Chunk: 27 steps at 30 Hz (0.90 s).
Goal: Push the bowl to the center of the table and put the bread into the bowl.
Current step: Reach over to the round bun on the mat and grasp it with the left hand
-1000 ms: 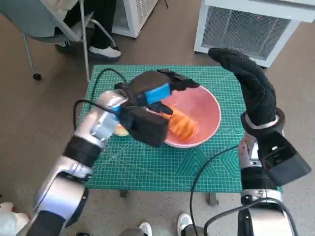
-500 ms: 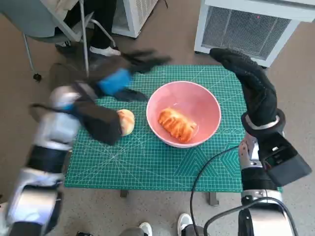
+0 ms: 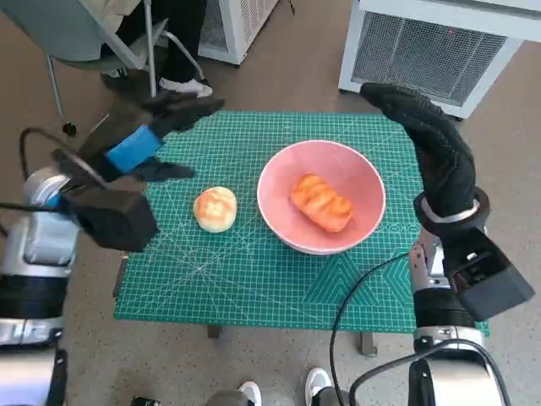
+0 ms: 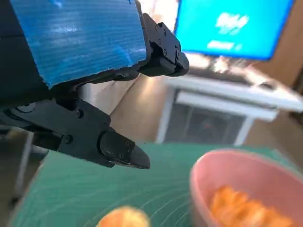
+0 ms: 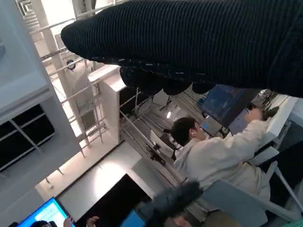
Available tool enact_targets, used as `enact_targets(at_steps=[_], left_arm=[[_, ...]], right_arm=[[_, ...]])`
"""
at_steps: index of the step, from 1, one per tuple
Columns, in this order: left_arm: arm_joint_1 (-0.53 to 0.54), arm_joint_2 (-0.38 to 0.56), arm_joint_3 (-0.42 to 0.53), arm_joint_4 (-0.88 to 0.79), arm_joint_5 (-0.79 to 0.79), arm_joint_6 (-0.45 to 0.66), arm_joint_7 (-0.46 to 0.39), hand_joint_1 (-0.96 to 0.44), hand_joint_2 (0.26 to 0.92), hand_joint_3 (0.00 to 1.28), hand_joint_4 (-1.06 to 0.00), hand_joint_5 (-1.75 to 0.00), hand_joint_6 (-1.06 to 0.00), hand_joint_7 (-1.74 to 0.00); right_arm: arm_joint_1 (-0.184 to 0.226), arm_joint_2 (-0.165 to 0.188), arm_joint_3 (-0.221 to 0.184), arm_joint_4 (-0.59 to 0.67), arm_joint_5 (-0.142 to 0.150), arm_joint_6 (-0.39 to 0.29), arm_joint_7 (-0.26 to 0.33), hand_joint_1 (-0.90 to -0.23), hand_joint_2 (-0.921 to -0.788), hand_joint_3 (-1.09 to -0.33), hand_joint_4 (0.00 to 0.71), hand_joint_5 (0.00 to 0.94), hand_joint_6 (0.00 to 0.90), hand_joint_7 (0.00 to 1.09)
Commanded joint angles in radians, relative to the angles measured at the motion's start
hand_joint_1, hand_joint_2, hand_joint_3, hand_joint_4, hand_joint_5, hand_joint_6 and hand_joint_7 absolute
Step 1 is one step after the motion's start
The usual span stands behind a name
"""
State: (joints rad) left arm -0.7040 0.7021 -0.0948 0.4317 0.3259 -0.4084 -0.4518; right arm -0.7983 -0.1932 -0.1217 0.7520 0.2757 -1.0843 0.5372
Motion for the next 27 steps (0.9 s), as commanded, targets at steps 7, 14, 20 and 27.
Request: enact_targets(at_steps=[7,14,20,27], left_arm=[[0.029,-0.006,-0.039,0.079,-0.009,0.032,-0.066,-0.18,0.829,0.0,-0.36,0.0,-0.44,-0.01],[0.003,-0.036,-0.084,0.15,0.012,0.038,-0.07,-0.18,0.827,0.0,-0.35,0.0,-0.44,0.0],[-0.041,-0.072,-0.132,0.237,0.052,0.051,-0.063,-0.19,0.827,0.0,-0.33,0.0,-0.43,0.0],[-0.111,-0.123,-0.189,0.386,0.109,0.058,-0.038,-0.2,0.828,0.0,-0.31,0.0,-0.42,0.0]], right_arm=[[-0.008,0.008,0.002,0.036,0.009,0.001,0.016,-0.599,-0.921,-0.769,0.249,0.001,0.305,0.01],[-0.016,0.006,0.001,0.048,0.015,-0.002,0.026,-0.599,-0.921,-0.768,0.249,0.001,0.305,0.01],[-0.018,0.005,0.0,0.049,0.019,-0.001,0.034,-0.596,-0.921,-0.771,0.248,0.0,0.305,0.01],[-0.013,0.002,-0.002,0.043,0.029,0.0,0.045,-0.598,-0.921,-0.771,0.248,0.0,0.305,0.01]])
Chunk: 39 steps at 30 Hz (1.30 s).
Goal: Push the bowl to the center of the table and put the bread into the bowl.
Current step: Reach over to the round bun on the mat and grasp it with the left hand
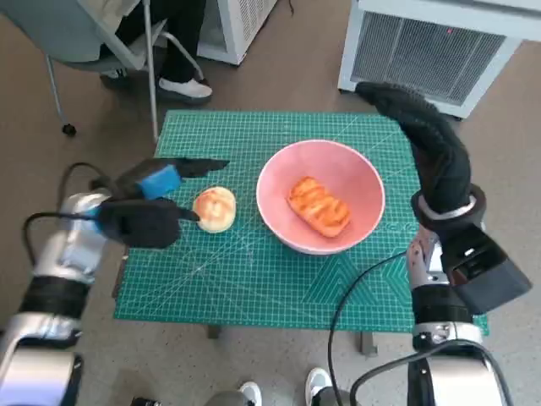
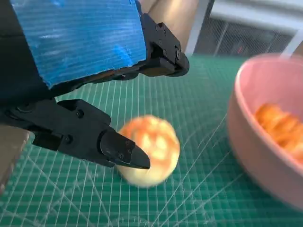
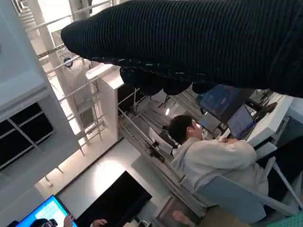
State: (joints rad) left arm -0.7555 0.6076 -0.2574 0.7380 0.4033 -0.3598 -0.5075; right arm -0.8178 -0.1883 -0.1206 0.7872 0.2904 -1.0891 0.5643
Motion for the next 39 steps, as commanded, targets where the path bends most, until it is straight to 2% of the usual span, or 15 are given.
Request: enact_targets(at_steps=[1,10,18,24,25,26,27,28,29,32,39], left_arm=[[-0.069,-0.035,-0.032,0.101,0.036,0.01,0.02,-0.2,0.828,0.0,-0.31,0.0,-0.42,0.0],[-0.145,-0.106,-0.079,0.285,0.077,0.042,0.063,-0.17,0.833,0.0,-0.31,-0.01,-0.42,-0.01],[-0.164,-0.153,-0.091,0.353,0.08,0.081,0.103,-0.1,0.853,0.01,-0.4,-0.03,-0.5,-0.04],[-0.165,-0.172,-0.114,0.381,0.102,0.093,0.154,-0.06,0.896,0.01,-0.58,-0.04,-0.64,-0.07],[-0.165,-0.174,-0.119,0.385,0.106,0.094,0.162,-0.17,0.905,0.06,-0.68,-0.08,-0.62,-0.52],[-0.166,-0.175,-0.124,0.39,0.11,0.096,0.168,-0.24,0.911,0.11,-0.75,-0.1,-0.59,-0.82],[-0.167,-0.176,-0.128,0.394,0.113,0.096,0.172,-0.19,0.913,0.11,-0.73,-0.32,-0.59,-0.91],[-0.168,-0.176,-0.131,0.398,0.116,0.097,0.175,-0.12,0.916,0.12,-0.68,-0.64,-0.57,-1.04],[-0.169,-0.176,-0.134,0.401,0.119,0.096,0.177,-0.08,0.917,0.12,-0.67,-0.84,-0.57,-1.11],[-0.171,-0.166,-0.137,0.4,0.116,0.083,0.165,-0.03,0.919,0.1,-0.68,-1.07,-0.58,-1.17],[-0.187,-0.139,-0.127,0.381,0.1,0.073,0.122,0.0,0.92,0.09,-0.69,-1.14,-0.58,-1.22]], right_arm=[[0.007,-0.003,-0.003,0.007,0.016,0.005,0.02,-0.598,-0.921,-0.771,0.248,0.0,0.305,0.01],[0.014,-0.01,-0.003,-0.009,0.026,0.002,0.03,-0.597,-0.921,-0.77,0.249,0.0,0.305,0.01],[0.017,-0.014,-0.004,-0.015,0.022,-0.003,0.029,-0.595,-0.921,-0.767,0.249,0.0,0.305,0.01],[0.02,-0.015,-0.004,-0.016,0.019,-0.004,0.028,-0.594,-0.921,-0.767,0.248,0.0,0.305,0.01],[0.02,-0.016,-0.004,-0.017,0.018,-0.005,0.027,-0.595,-0.921,-0.767,0.248,0.0,0.305,0.01],[0.021,-0.016,-0.004,-0.018,0.016,-0.005,0.026,-0.596,-0.921,-0.767,0.248,0.0,0.305,0.01],[0.021,-0.016,-0.004,-0.018,0.015,-0.005,0.025,-0.596,-0.921,-0.767,0.248,0.0,0.305,0.01],[0.022,-0.017,-0.004,-0.019,0.014,-0.005,0.023,-0.597,-0.921,-0.766,0.248,0.0,0.305,0.01],[0.023,-0.017,-0.004,-0.02,0.013,-0.005,0.022,-0.599,-0.921,-0.766,0.248,0.0,0.305,0.01],[0.024,-0.019,-0.004,-0.022,0.012,-0.003,0.022,-0.6,-0.921,-0.766,0.248,0.0,0.305,0.01],[0.026,-0.019,-0.004,-0.03,0.012,0.002,0.021,-0.597,-0.921,-0.767,0.248,0.0,0.304,0.01]])
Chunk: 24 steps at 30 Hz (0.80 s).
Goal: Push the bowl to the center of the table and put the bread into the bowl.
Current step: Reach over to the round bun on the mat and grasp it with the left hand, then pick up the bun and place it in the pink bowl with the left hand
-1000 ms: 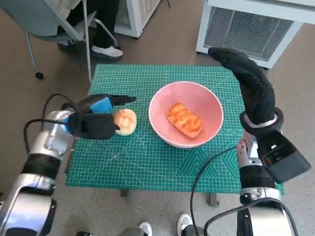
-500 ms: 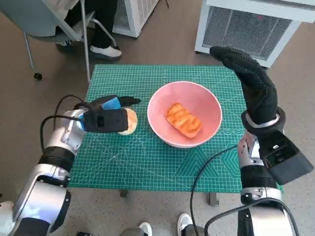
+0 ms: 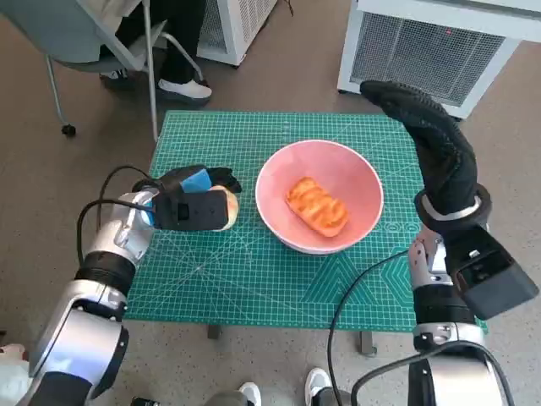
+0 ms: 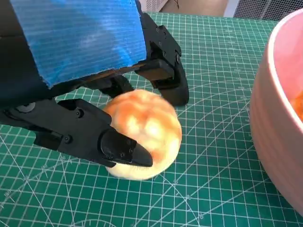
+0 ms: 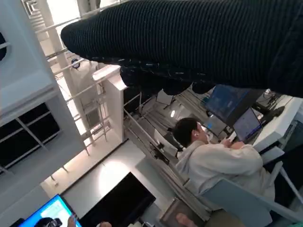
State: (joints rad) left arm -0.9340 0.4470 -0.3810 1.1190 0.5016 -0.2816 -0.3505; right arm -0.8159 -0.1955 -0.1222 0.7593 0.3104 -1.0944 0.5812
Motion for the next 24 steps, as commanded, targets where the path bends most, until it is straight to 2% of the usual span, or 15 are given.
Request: enact_targets(at_steps=[1,8,17,24], left_arm=[[-0.011,0.027,0.0,-0.007,-0.001,-0.007,-0.039,0.0,0.92,0.09,-0.69,-1.15,-0.58,-1.22],[-0.022,0.079,0.051,-0.111,-0.04,-0.026,-0.054,0.0,0.921,0.09,-0.69,-1.13,-0.58,-1.24],[0.015,0.136,0.168,-0.383,-0.12,-0.059,-0.024,0.0,0.92,0.08,-0.69,-1.11,-0.6,-1.24],[0.033,0.13,0.239,-0.594,-0.16,-0.051,0.022,0.0,0.92,0.05,-0.71,-1.1,-0.64,-1.2]], right_arm=[[0.024,-0.012,-0.002,-0.003,-0.007,0.008,0.004,-0.595,-0.921,-0.768,0.248,0.0,0.304,0.01],[0.024,-0.012,-0.002,0.0,-0.009,0.006,0.003,-0.589,-0.921,-0.769,0.248,0.0,0.304,0.01],[0.021,-0.013,-0.002,0.001,-0.006,0.011,0.006,-0.599,-0.921,-0.766,0.248,0.0,0.304,0.01],[0.019,-0.011,-0.001,0.003,-0.01,0.01,0.003,-0.601,-0.921,-0.765,0.249,0.001,0.304,0.01]])
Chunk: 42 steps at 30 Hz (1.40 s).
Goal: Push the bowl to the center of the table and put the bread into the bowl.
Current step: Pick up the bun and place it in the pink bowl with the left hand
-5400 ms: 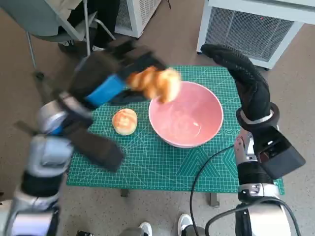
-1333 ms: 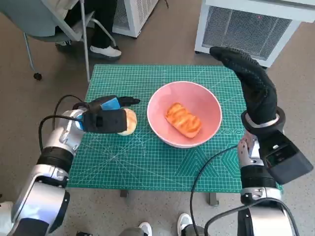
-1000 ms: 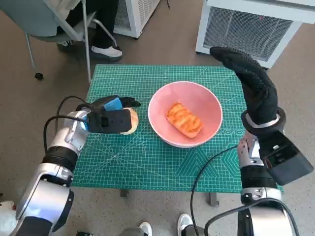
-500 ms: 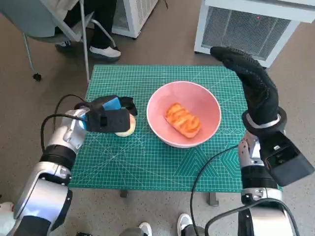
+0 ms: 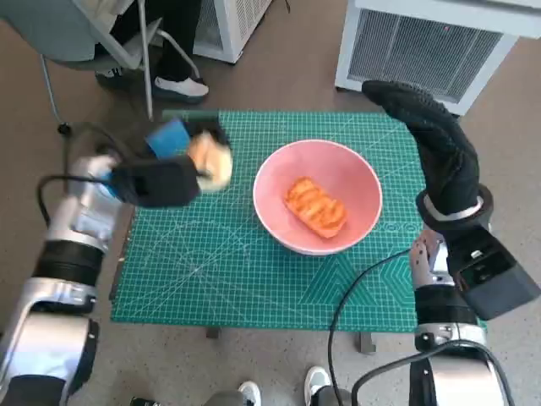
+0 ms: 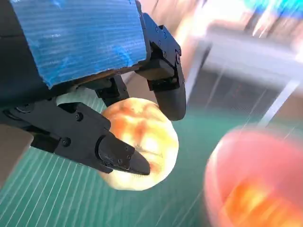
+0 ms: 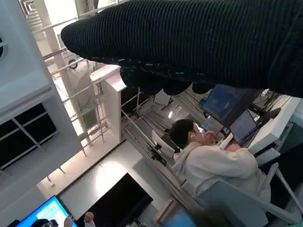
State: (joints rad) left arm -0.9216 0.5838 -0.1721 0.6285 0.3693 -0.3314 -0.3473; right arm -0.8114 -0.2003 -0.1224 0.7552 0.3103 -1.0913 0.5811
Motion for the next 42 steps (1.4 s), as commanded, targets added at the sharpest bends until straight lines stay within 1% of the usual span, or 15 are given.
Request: enact_targets(at_steps=[1,5,11,20,22,24,25,26,27,29,31,32,35,37,42], left_arm=[[0.024,-0.014,0.036,-0.136,-0.031,0.002,0.026,0.0,0.92,0.05,-0.71,-1.1,-0.64,-1.2],[0.029,-0.058,0.042,-0.236,-0.043,0.011,0.051,0.0,0.92,0.04,-0.72,-1.1,-0.66,-1.17],[0.012,-0.121,0.008,-0.245,-0.044,-0.014,0.047,0.0,0.92,0.03,-0.71,-1.13,-0.68,-1.12],[-0.015,-0.16,-0.075,-0.18,-0.016,-0.013,-0.041,0.0,0.92,0.04,-0.7,-1.12,-0.67,-1.15],[-0.019,-0.165,-0.09,-0.162,-0.017,0.0,-0.076,0.0,0.921,0.08,-0.66,-1.16,-0.63,-1.2],[-0.026,-0.168,-0.109,-0.137,-0.016,0.016,-0.12,0.0,0.921,0.14,-0.57,-1.23,-0.57,-1.28],[-0.03,-0.169,-0.118,-0.125,-0.016,0.023,-0.14,-0.12,0.921,0.19,-0.5,-0.99,-0.53,-1.34],[-0.037,-0.169,-0.131,-0.11,-0.012,0.031,-0.166,-0.17,0.921,0.2,-0.5,-0.86,-0.51,-1.36],[-0.042,-0.169,-0.139,-0.1,-0.009,0.036,-0.184,-0.18,0.902,0.17,-0.48,-0.62,-0.44,-1.07],[-0.052,-0.169,-0.154,-0.082,-0.006,0.05,-0.224,-0.2,0.911,0.09,-0.47,-0.27,-0.42,-0.59],[-0.064,-0.17,-0.168,-0.063,-0.005,0.075,-0.269,-0.24,0.916,0.05,-0.42,-0.14,-0.39,-0.37],[-0.07,-0.172,-0.173,-0.054,-0.007,0.088,-0.291,-0.25,0.917,0.05,-0.4,-0.11,-0.38,-0.32],[-0.078,-0.173,-0.179,-0.041,-0.011,0.113,-0.328,-0.3,0.919,0.02,-0.25,-0.03,-0.3,-0.14],[-0.073,-0.173,-0.176,-0.045,-0.01,0.117,-0.327,-0.32,0.918,0.02,-0.17,-0.01,-0.26,-0.1],[-0.044,-0.181,-0.143,-0.039,-0.024,0.063,-0.249,-0.36,0.916,0.01,-0.06,0.0,-0.21,-0.04]], right_arm=[[0.014,-0.006,-0.001,0.01,-0.01,0.007,0.004,-0.601,-0.921,-0.765,0.249,0.001,0.304,0.01],[0.011,-0.006,-0.001,0.015,-0.012,0.006,0.003,-0.601,-0.921,-0.765,0.249,0.001,0.305,0.01],[0.009,-0.004,-0.001,0.018,-0.015,0.005,0.0,-0.595,-0.921,-0.766,0.249,0.001,0.304,0.02],[0.017,-0.004,-0.001,0.008,-0.024,0.0,-0.011,-0.597,-0.921,-0.768,0.25,0.001,0.305,0.02],[0.02,-0.005,-0.001,0.004,-0.023,0.0,-0.012,-0.598,-0.921,-0.768,0.25,0.001,0.305,0.02],[0.023,-0.006,-0.001,-0.001,-0.023,0.0,-0.013,-0.599,-0.921,-0.769,0.25,0.001,0.305,0.02],[0.025,-0.007,-0.001,-0.003,-0.023,-0.001,-0.013,-0.599,-0.921,-0.769,0.25,0.001,0.305,0.02],[0.026,-0.008,-0.002,-0.005,-0.023,-0.001,-0.014,-0.599,-0.921,-0.769,0.25,0.001,0.305,0.02],[0.027,-0.009,-0.002,-0.006,-0.023,-0.001,-0.015,-0.597,-0.921,-0.77,0.25,0.001,0.305,0.02],[0.029,-0.011,-0.003,-0.009,-0.024,0.0,-0.018,-0.594,-0.921,-0.772,0.25,0.001,0.305,0.02],[0.031,-0.014,-0.005,-0.012,-0.025,0.001,-0.02,-0.59,-0.921,-0.774,0.25,0.0,0.305,0.02],[0.032,-0.014,-0.005,-0.013,-0.026,0.002,-0.022,-0.588,-0.921,-0.775,0.25,0.0,0.305,0.02],[0.033,-0.016,-0.006,-0.015,-0.03,0.003,-0.029,-0.588,-0.921,-0.778,0.25,0.0,0.305,0.02],[0.035,-0.017,-0.007,-0.017,-0.035,0.003,-0.036,-0.591,-0.921,-0.779,0.25,0.001,0.305,0.02],[0.036,-0.02,-0.008,-0.026,-0.051,0.006,-0.055,-0.599,-0.921,-0.781,0.251,0.001,0.305,0.02]])
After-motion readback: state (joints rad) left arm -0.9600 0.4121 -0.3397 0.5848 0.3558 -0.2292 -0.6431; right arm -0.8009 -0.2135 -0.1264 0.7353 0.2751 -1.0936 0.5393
